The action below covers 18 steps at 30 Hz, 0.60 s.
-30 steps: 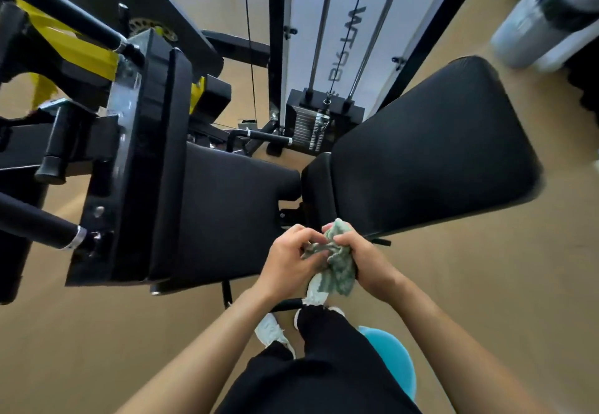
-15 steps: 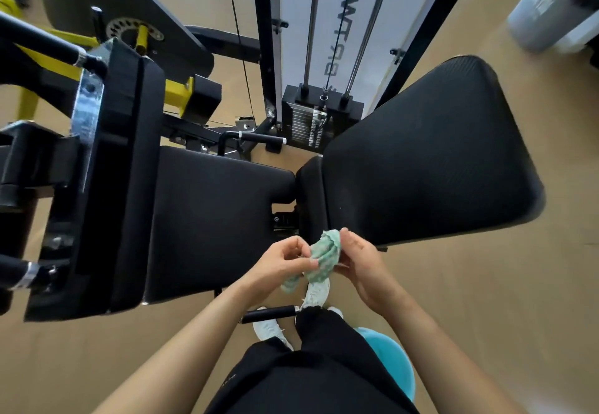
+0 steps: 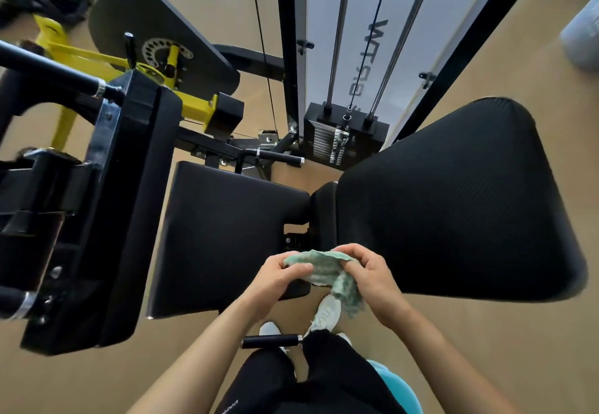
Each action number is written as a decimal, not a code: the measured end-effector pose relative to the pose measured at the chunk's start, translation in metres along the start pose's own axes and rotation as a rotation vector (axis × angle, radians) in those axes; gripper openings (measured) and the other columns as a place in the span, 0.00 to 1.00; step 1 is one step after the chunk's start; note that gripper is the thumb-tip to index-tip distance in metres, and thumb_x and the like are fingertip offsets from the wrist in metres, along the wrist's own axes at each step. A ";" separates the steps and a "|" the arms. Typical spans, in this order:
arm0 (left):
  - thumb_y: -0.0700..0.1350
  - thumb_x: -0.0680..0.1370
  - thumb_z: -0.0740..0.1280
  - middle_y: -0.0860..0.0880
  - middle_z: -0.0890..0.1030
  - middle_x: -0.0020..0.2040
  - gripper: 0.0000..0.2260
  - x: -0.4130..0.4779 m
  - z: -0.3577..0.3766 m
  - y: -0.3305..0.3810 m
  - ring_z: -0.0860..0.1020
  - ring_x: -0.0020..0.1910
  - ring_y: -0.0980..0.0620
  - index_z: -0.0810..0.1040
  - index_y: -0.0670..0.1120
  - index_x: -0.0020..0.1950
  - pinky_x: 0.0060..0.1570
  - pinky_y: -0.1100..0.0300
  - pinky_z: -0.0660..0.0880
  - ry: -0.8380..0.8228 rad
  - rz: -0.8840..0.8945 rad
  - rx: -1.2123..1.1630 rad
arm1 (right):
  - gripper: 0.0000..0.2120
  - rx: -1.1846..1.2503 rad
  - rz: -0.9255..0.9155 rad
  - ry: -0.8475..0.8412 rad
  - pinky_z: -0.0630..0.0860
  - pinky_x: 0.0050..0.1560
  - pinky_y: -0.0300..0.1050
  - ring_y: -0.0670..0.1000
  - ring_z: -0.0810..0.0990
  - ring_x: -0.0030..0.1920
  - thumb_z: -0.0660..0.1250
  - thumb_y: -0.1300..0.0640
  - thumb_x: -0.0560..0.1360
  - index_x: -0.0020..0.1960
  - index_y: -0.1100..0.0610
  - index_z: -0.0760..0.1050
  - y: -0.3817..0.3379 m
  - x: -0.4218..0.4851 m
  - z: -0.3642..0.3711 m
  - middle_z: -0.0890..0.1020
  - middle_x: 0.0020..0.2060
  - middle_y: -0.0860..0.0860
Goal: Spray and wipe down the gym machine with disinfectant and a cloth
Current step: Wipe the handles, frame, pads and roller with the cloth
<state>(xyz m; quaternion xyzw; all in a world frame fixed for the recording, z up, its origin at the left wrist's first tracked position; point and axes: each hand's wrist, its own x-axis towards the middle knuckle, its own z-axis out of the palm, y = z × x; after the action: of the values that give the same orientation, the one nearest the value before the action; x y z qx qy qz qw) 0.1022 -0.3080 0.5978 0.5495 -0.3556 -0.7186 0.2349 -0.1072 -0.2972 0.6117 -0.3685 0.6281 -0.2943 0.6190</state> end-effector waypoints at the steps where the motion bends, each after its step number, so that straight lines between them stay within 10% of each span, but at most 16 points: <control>1: 0.49 0.76 0.71 0.39 0.85 0.57 0.18 0.001 -0.001 0.001 0.83 0.56 0.38 0.83 0.41 0.62 0.56 0.50 0.80 -0.002 0.001 -0.051 | 0.14 -0.023 -0.002 0.029 0.83 0.48 0.46 0.52 0.86 0.49 0.62 0.67 0.81 0.52 0.54 0.84 0.000 0.003 -0.001 0.87 0.46 0.51; 18: 0.52 0.79 0.69 0.29 0.80 0.63 0.27 0.030 -0.015 0.029 0.80 0.63 0.31 0.76 0.31 0.67 0.65 0.38 0.76 0.014 0.032 -0.507 | 0.03 -0.082 -0.019 0.447 0.79 0.37 0.37 0.46 0.83 0.37 0.69 0.59 0.81 0.51 0.53 0.82 -0.018 -0.006 0.020 0.86 0.44 0.54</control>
<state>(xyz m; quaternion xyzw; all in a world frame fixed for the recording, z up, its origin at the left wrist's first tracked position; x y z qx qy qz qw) 0.1066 -0.3523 0.5987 0.4723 -0.1709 -0.7772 0.3790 -0.0853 -0.3001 0.6287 -0.3249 0.7576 -0.3484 0.4461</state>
